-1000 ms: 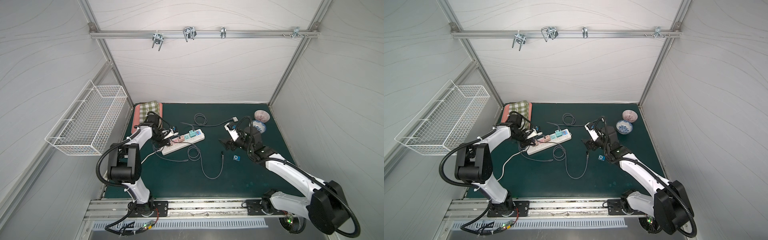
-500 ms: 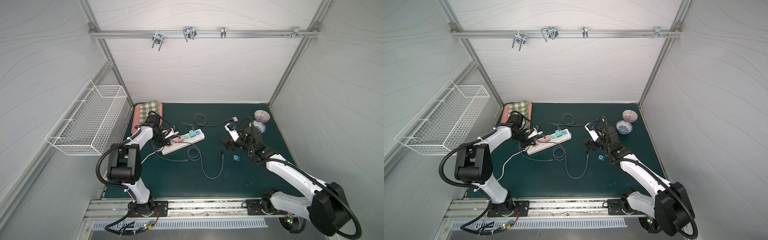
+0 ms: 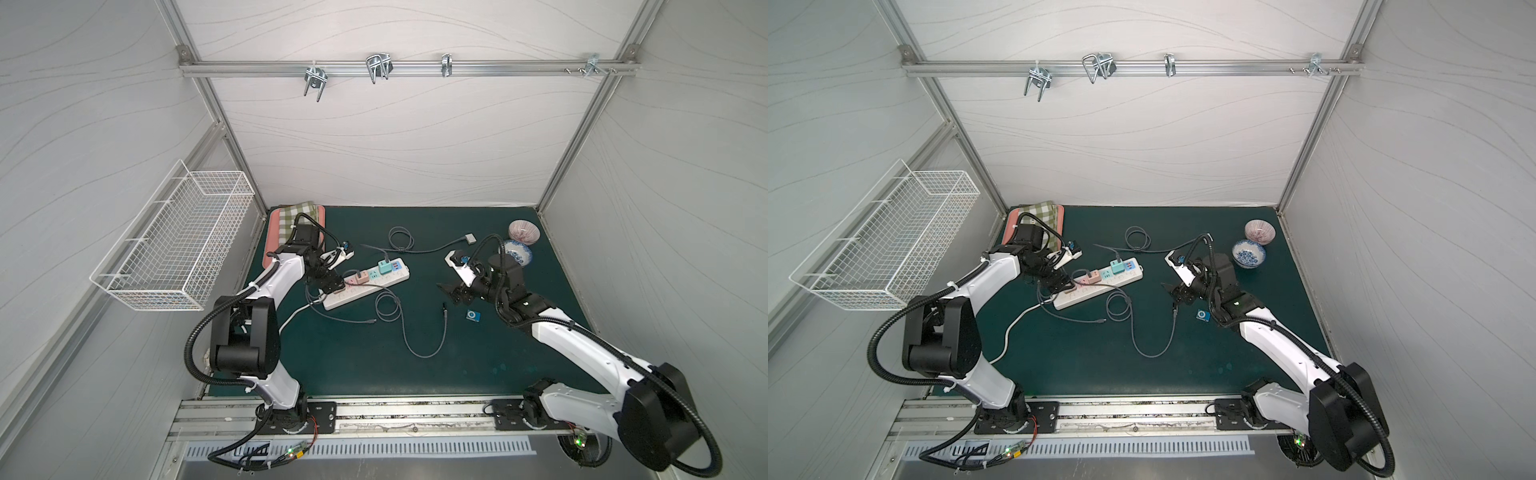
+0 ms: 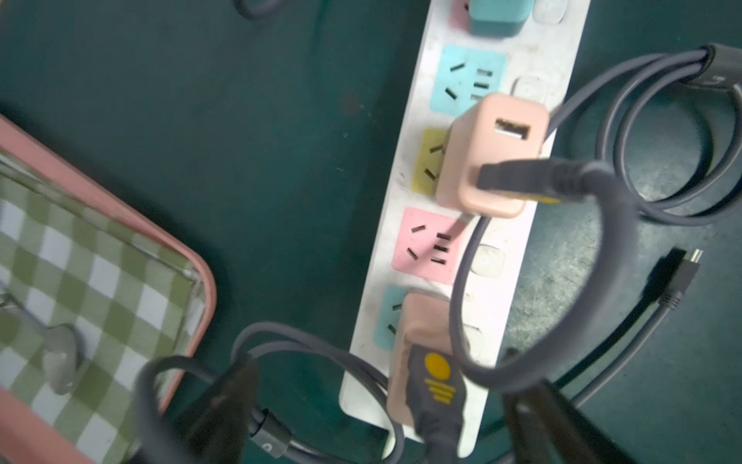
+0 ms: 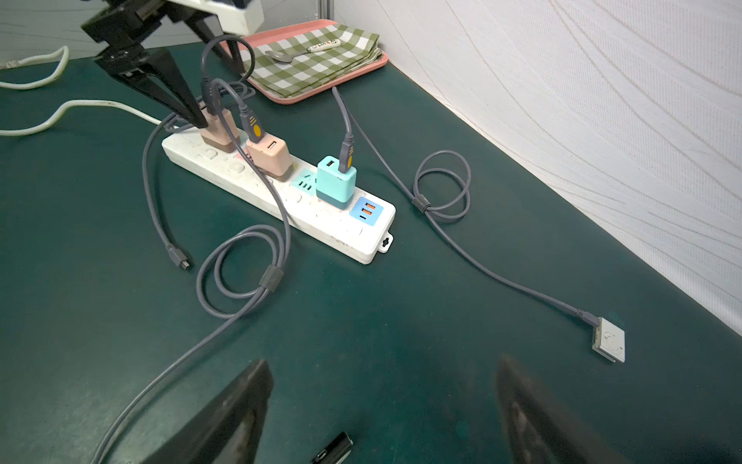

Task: Charge mp3
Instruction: Insert the plug into the socket, then pick up the charging cable from the center of the board.

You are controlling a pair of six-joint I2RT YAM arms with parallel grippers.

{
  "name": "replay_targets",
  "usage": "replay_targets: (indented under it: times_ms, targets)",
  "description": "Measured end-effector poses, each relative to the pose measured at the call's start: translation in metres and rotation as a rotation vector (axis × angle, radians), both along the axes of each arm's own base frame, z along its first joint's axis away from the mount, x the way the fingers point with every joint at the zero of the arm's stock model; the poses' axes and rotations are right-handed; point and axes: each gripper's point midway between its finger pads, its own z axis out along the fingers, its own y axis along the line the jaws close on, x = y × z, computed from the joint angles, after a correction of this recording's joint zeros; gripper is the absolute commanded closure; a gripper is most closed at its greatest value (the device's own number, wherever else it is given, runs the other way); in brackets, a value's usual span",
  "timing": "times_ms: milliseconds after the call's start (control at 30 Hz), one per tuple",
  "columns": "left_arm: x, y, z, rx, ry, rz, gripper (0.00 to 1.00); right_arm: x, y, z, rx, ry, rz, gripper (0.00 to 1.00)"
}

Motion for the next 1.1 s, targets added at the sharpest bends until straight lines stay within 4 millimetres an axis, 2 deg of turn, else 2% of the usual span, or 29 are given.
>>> replay_targets:
  times_ms: [67,133,267,400,500,567,633,833,1000,1100]
  targets:
    - [0.003,0.0,0.012,-0.008,-0.037,0.015,0.01,-0.005,0.006,-0.003,-0.008,0.003,0.055,0.31]
    - [0.004,0.001,0.022,-0.016,-0.077,0.033,0.01,-0.01,0.015,-0.006,-0.009,0.016,0.124,0.37]
    - [-0.002,0.001,0.036,-0.037,-0.118,0.066,0.01,-0.021,0.042,-0.013,-0.026,0.051,0.261,0.38]
    - [-0.013,0.001,0.055,-0.08,-0.169,0.116,0.01,-0.039,0.086,-0.022,-0.082,0.062,0.436,0.39]
    - [-0.019,-0.001,0.077,-0.127,-0.221,0.156,0.01,-0.05,0.114,-0.037,-0.119,0.092,0.533,0.41]
    - [-0.018,0.0,0.094,-0.172,-0.264,0.197,0.01,-0.058,0.131,-0.052,-0.152,0.114,0.589,0.46]
    - [-0.015,0.003,0.105,-0.217,-0.284,0.257,0.01,-0.063,0.144,-0.066,-0.187,0.13,0.63,0.47]
    - [-0.006,0.012,0.122,-0.301,-0.283,0.394,0.01,-0.075,0.173,-0.102,-0.277,0.155,0.716,0.54]
    - [-0.007,0.004,0.135,-0.423,-0.267,0.444,0.01,-0.074,0.192,-0.125,-0.32,0.17,0.735,0.56]
    - [-0.009,-0.004,0.151,-0.51,-0.27,0.446,0.01,-0.071,0.2,-0.137,-0.342,0.18,0.734,0.58]
